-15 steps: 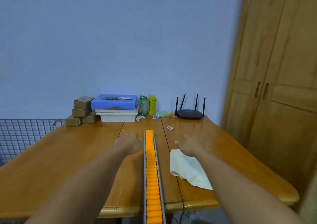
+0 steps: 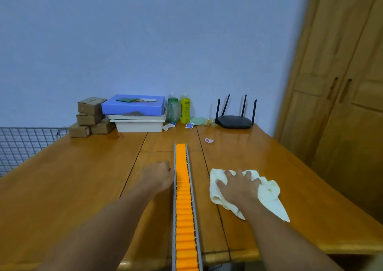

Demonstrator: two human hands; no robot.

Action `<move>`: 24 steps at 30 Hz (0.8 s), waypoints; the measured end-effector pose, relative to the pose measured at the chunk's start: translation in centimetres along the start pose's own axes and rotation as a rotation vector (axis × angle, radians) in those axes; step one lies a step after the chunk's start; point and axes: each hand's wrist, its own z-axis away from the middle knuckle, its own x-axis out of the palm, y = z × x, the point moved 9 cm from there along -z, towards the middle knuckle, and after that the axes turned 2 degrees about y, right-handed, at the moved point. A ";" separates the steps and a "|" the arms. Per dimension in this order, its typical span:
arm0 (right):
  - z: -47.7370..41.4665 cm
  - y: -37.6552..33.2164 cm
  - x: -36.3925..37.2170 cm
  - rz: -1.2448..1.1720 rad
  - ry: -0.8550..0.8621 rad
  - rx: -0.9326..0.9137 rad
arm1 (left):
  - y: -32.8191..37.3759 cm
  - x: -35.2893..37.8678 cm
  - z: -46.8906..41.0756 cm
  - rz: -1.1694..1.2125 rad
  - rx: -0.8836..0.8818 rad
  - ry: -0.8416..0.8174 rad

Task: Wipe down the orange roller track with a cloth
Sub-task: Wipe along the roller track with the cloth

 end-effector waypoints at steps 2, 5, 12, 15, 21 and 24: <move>-0.7 0.0 -0.7 0.009 0.086 -0.044 | -0.3 1.0 -0.7 0.035 -0.011 0.004; -1.7 -0.3 -1.3 -0.035 0.165 -0.115 | -0.8 2.5 -1.7 0.061 -0.029 -0.010; -4.8 -0.1 -2.9 -0.087 0.234 -0.165 | -1.8 4.2 -5.4 0.129 -0.048 0.028; -7.1 0.6 -4.4 -0.193 0.249 -0.095 | -1.9 4.6 -7.6 0.211 -0.050 0.024; -12.8 -2.5 -9.8 -0.349 0.302 -0.128 | -2.9 5.7 -10.9 0.394 -0.108 0.026; -15.4 -5.5 -12.5 -0.469 0.329 -0.191 | -3.6 6.3 -12.1 0.461 -0.125 0.028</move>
